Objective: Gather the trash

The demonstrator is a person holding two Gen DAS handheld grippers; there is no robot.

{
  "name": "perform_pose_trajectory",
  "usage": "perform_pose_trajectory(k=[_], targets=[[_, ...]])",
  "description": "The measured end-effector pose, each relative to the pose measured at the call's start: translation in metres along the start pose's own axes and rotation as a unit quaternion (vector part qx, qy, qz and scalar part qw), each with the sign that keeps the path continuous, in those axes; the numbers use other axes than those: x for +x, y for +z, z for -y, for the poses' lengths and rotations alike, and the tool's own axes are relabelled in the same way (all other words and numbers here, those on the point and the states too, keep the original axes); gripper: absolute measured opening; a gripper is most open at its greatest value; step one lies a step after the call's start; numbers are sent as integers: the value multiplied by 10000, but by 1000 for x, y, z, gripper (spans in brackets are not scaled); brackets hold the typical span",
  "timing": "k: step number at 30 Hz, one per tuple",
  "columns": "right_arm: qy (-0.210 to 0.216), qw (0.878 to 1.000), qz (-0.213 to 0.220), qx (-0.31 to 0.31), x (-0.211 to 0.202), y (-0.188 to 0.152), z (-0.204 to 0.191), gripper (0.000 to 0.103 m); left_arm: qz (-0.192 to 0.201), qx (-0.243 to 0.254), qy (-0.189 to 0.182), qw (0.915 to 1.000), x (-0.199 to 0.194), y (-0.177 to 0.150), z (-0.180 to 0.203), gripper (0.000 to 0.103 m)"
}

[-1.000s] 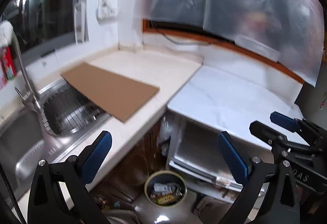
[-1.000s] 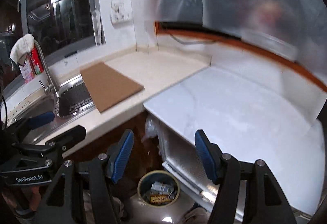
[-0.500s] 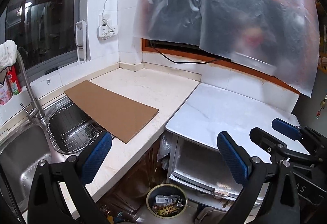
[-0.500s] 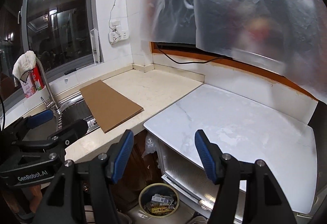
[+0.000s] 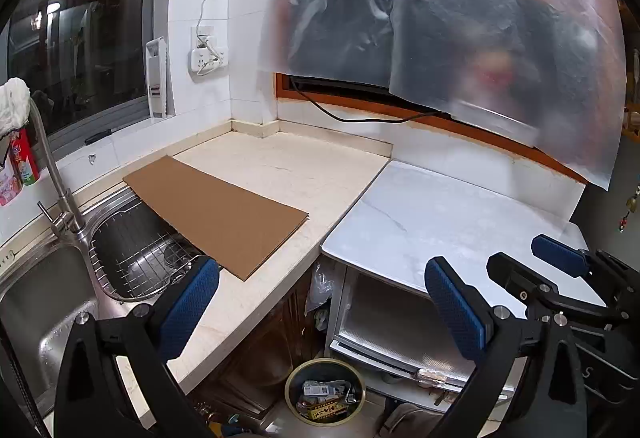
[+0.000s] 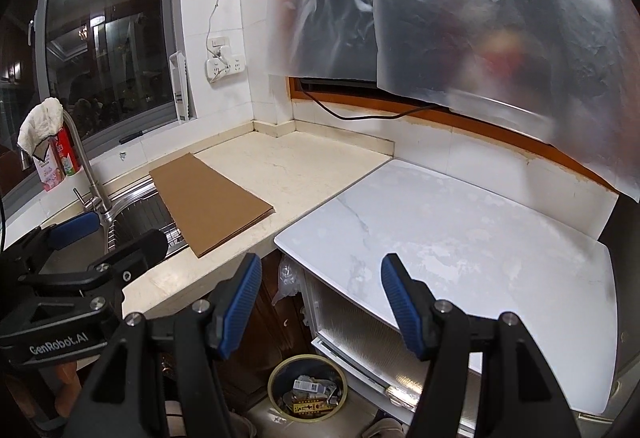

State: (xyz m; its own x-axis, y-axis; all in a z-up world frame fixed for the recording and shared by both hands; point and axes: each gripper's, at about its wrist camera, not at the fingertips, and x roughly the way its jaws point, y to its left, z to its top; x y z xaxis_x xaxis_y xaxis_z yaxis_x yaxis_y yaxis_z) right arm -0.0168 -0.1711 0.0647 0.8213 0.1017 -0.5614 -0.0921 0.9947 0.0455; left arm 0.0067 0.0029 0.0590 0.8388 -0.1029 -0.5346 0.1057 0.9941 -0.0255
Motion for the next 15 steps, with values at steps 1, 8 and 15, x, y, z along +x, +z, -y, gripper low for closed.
perform_pose_trajectory(k=[1, 8, 15], targets=[[-7, 10000, 5, -5, 0, 0, 0, 63, 4, 0, 1, 10000, 0, 0, 0, 102], [-41, 10000, 54, -2, -1, 2, 1, 63, 15, -7, -26, 10000, -1, 0, -2, 102], [-26, 10000, 57, -4, 0, 3, 3, 63, -17, 4, -50, 10000, 1, 2, -5, 102]])
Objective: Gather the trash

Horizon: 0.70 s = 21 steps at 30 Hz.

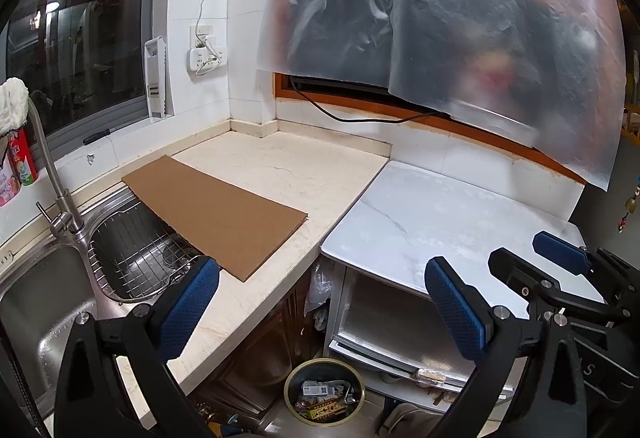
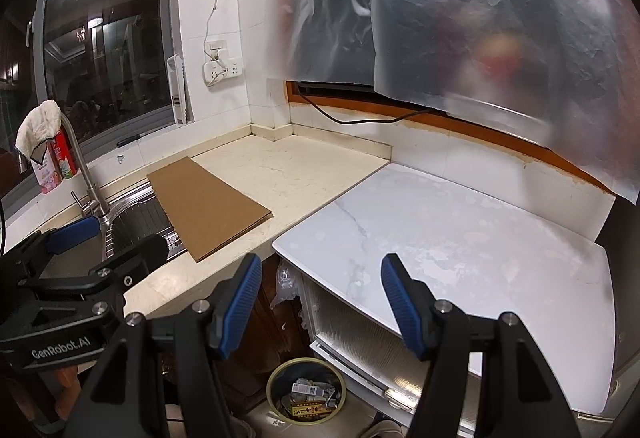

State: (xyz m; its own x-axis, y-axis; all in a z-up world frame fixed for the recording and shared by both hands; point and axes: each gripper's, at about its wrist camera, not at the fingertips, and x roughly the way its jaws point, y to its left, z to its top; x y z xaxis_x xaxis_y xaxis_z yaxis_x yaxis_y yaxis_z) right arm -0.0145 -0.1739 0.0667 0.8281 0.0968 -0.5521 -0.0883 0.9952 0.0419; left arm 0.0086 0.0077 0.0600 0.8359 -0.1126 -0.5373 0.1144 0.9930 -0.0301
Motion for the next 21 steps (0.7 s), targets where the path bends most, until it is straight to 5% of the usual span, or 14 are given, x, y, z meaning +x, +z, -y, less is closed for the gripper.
perform_pose_trajectory(k=[21], targets=[[-11, 10000, -14, 22, 0, -2, 0, 63, -61, -20, 40, 10000, 5, -1, -10, 102]])
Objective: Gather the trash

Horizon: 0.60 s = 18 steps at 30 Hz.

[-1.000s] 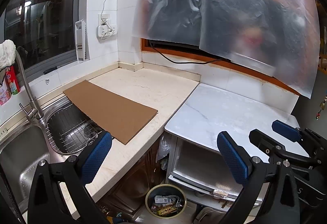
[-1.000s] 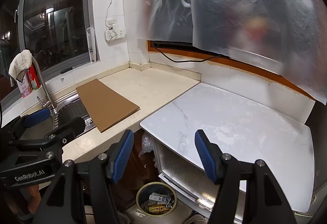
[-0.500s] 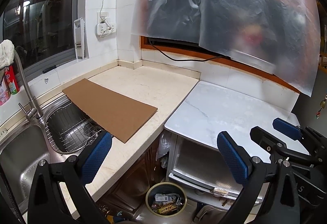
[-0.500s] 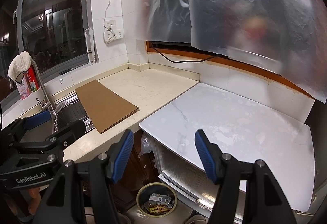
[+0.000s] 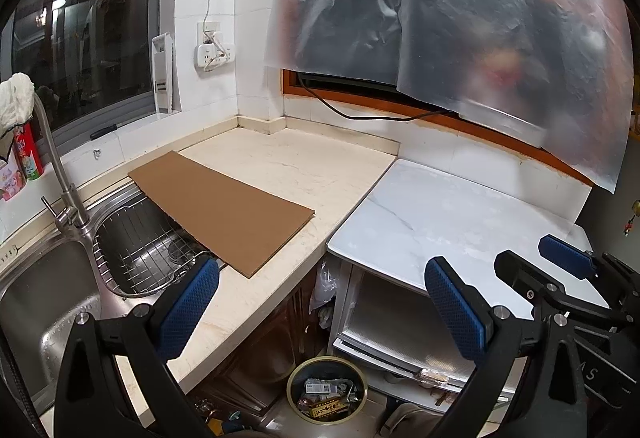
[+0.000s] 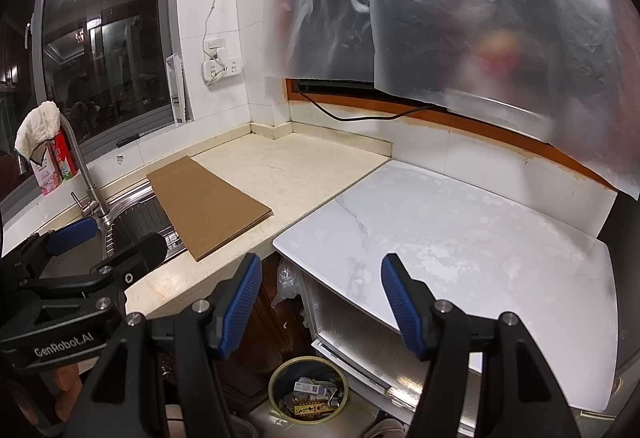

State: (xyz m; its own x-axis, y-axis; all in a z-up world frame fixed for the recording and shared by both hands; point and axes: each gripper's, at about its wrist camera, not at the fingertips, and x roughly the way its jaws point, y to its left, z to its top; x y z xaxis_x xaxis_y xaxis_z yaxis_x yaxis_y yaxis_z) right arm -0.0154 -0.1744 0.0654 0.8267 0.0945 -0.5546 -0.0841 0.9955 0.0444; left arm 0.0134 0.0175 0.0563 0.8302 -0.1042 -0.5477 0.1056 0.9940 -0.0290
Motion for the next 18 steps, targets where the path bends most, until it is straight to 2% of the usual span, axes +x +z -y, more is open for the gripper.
perform_pose_trajectory(k=[18], targets=[[-69, 10000, -53, 42, 0, -2, -5, 63, -108, -1, -65, 9999, 4, -2, -1, 102]])
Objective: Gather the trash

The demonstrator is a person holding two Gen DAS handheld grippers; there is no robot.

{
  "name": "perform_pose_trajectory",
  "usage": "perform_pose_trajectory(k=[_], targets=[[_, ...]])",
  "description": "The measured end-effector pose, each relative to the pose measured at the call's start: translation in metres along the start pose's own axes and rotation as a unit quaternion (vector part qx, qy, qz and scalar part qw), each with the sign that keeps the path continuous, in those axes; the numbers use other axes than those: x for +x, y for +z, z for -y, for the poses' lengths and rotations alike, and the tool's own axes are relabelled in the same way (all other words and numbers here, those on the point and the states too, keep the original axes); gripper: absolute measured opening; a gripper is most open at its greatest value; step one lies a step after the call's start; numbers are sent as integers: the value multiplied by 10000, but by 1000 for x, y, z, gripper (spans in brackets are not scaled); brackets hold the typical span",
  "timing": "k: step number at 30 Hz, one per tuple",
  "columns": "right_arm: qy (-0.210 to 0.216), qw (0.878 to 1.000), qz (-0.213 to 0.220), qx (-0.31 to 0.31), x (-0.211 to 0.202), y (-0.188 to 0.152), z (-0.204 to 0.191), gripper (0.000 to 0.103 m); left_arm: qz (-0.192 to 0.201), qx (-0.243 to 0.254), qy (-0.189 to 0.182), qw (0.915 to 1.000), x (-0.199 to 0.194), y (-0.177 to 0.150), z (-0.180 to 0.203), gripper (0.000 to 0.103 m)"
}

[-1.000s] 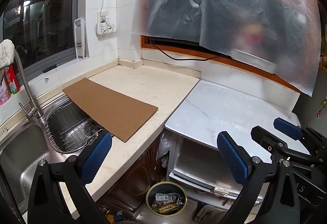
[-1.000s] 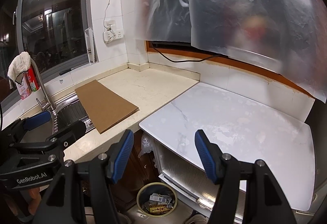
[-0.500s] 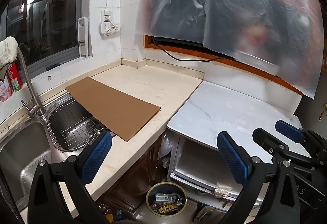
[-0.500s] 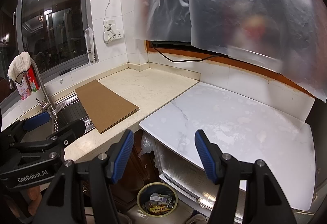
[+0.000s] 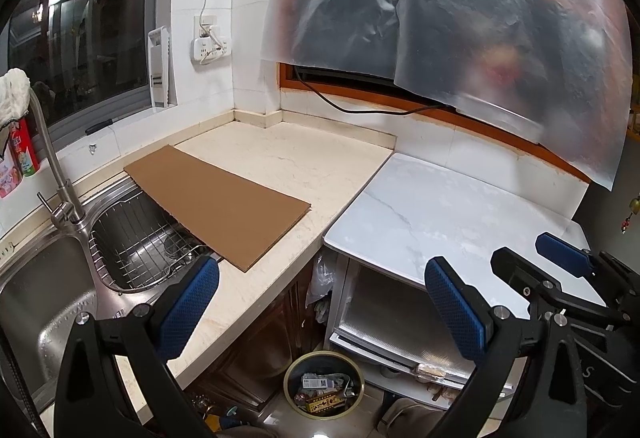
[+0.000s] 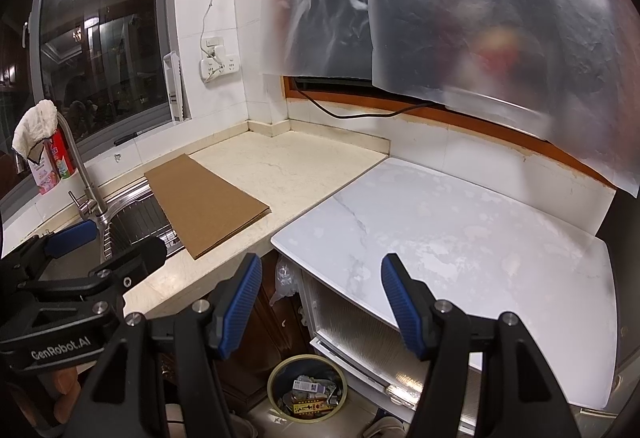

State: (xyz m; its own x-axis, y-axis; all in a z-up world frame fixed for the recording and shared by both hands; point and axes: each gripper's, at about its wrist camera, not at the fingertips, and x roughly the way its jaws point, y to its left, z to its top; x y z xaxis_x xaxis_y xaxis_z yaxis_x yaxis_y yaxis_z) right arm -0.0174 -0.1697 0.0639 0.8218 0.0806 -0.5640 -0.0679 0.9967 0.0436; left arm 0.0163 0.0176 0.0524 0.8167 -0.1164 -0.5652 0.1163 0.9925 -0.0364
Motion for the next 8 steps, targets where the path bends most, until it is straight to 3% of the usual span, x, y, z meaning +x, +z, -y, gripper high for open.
perform_pose_trajectory(k=[8], targets=[[-8, 10000, -24, 1, 1, 0, -1, 63, -35, -10, -12, 10000, -1, -2, 0, 102]])
